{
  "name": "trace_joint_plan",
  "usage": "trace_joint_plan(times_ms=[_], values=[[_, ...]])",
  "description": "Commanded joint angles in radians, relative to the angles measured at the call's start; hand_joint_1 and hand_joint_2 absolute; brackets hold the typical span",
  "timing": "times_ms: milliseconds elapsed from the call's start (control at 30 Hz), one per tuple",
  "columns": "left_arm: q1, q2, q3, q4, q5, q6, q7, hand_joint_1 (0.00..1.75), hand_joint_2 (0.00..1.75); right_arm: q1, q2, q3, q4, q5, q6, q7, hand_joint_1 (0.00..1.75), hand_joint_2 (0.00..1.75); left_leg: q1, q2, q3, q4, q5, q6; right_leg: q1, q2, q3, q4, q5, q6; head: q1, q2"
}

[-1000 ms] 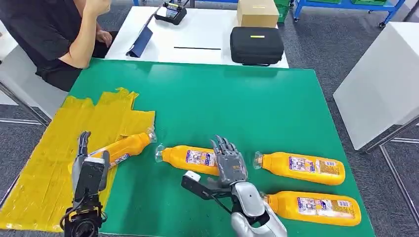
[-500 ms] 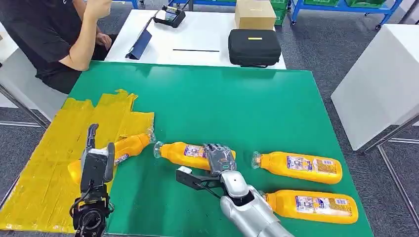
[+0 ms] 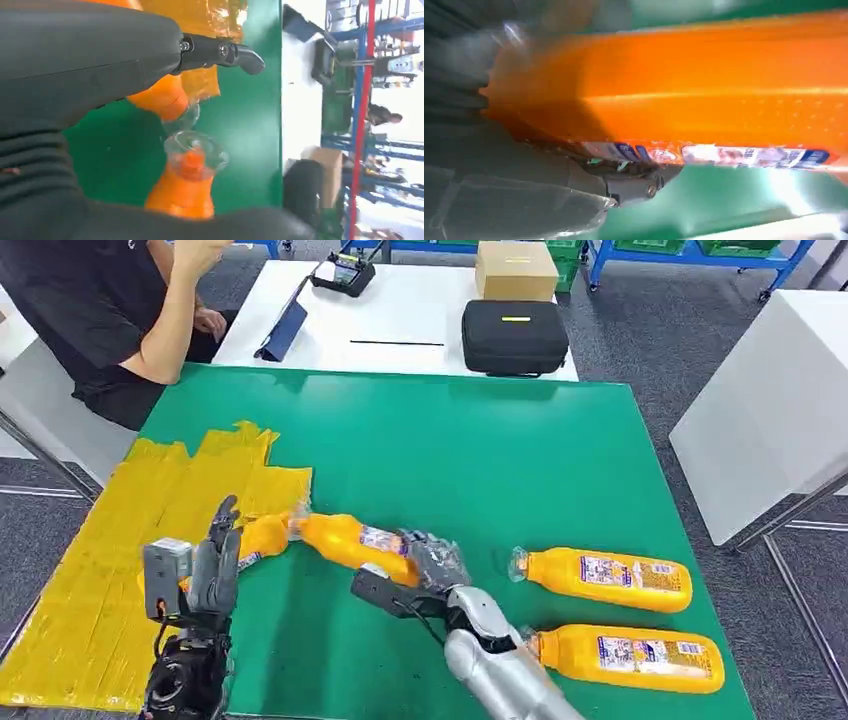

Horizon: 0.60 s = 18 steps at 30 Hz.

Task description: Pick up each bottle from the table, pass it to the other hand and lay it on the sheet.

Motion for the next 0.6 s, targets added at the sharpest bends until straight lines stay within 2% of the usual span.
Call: trace_joint_plan(times_ms=[33, 133, 300, 600], values=[[0.056, 0.010, 0.074, -0.077, 0.271, -0.211, -0.003, 0.00, 1.75, 0.176, -0.026, -0.064, -0.502, -0.268, -0.058, -0.138, 1.75, 1.75, 0.000, -0.001, -0.002, 0.001, -0.002, -0.002, 0.001, -0.004, -0.002, 0.002, -0.003, -0.002, 0.000, 0.000], [0.073, 0.015, 0.034, -0.096, 0.289, -0.208, -0.012, 0.00, 1.75, 0.218, -0.052, -0.029, -0.574, -0.316, -0.078, -0.150, 1.75, 1.75, 0.000, -0.004, -0.004, 0.001, -0.003, -0.001, 0.000, -0.005, -0.002, 0.002, -0.004, -0.001, 0.000, 0.000], [0.087, 0.021, -0.042, -0.114, 0.332, -0.206, -0.045, 0.00, 1.75, 0.220, -0.061, 0.019, -0.519, -0.366, -0.137, -0.170, 1.75, 1.75, 0.000, -0.005, -0.007, 0.000, -0.001, -0.001, 0.000, -0.005, -0.005, 0.000, -0.002, -0.001, 0.000, 0.000], [0.085, 0.026, -0.049, -0.112, 0.334, -0.205, -0.047, 0.00, 1.75, 0.213, -0.062, 0.024, -0.506, -0.373, -0.145, -0.176, 1.75, 1.75, -0.001, -0.003, -0.007, -0.001, -0.001, -0.001, -0.001, -0.004, -0.006, 0.000, -0.002, -0.002, 0.000, 0.000]])
